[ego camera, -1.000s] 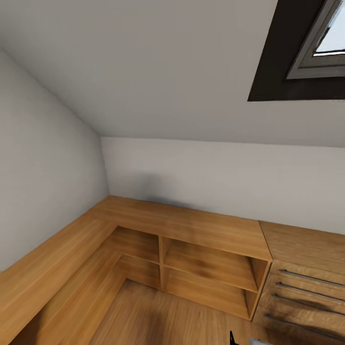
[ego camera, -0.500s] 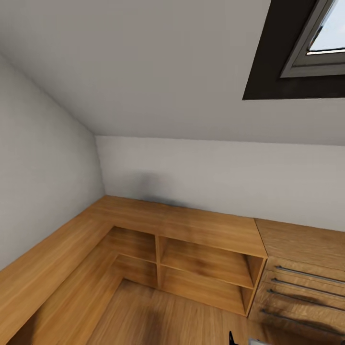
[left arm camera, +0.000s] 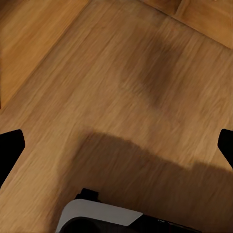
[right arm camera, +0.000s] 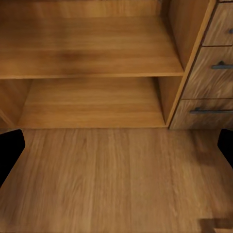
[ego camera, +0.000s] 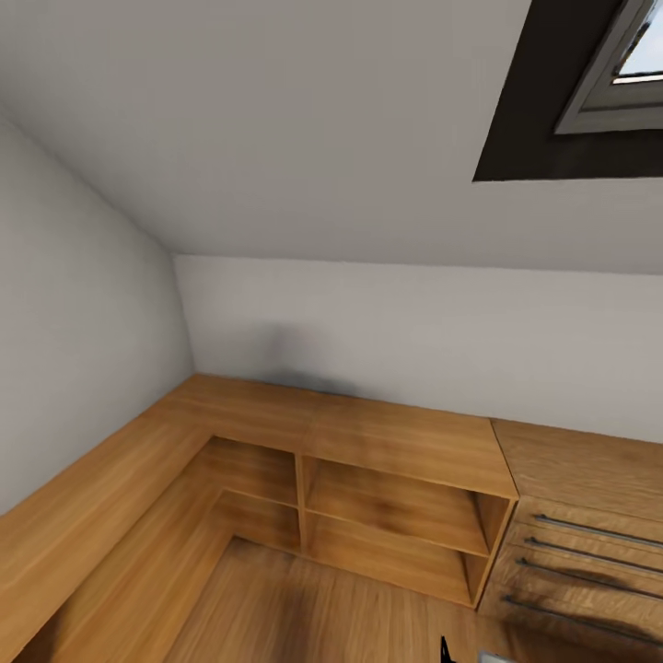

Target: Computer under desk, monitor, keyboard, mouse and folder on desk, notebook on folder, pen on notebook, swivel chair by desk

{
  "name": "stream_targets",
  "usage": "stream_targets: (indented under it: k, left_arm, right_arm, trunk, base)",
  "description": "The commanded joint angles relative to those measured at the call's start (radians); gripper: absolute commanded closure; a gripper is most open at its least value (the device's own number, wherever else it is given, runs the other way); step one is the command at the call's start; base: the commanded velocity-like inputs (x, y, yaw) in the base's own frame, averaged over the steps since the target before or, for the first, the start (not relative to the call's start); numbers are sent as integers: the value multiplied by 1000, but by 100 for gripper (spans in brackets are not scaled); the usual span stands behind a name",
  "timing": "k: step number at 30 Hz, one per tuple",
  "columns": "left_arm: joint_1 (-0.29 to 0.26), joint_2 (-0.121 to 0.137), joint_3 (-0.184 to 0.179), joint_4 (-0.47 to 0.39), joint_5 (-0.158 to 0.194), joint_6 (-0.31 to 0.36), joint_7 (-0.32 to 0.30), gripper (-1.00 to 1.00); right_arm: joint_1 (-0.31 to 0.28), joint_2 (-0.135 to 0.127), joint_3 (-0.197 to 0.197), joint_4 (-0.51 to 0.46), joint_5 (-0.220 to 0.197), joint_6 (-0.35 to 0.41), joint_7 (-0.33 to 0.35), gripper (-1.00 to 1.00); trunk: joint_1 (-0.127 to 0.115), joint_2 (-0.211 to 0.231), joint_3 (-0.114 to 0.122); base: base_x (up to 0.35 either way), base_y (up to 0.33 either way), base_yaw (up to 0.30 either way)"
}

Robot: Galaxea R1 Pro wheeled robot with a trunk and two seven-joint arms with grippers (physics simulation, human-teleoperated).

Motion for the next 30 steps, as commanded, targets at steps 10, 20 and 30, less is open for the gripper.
stream_targets:
  k: [10,20,30]
  left_arm:
    - [-1,0,-8,0,4,-4,8,-100]
    - [-1,0,-8,0,3,-4,7,-100]
    - [-1,0,-8,0,4,-4,8,-100]
  right_arm:
    - [-1,1,12,1,4,-3,-7,-100]
    - [-1,1,12,2,5,-3,-6,-100]
    - [0,-1,12,2,5,-3,-6,-100]
  trunk:
    - [1,-2,-15]
    - [1,-2,-16]
    - [1,-2,-16]
  base:
    - [91,2,-157]
    - [23,53,-290]
    - [109,139,-297]
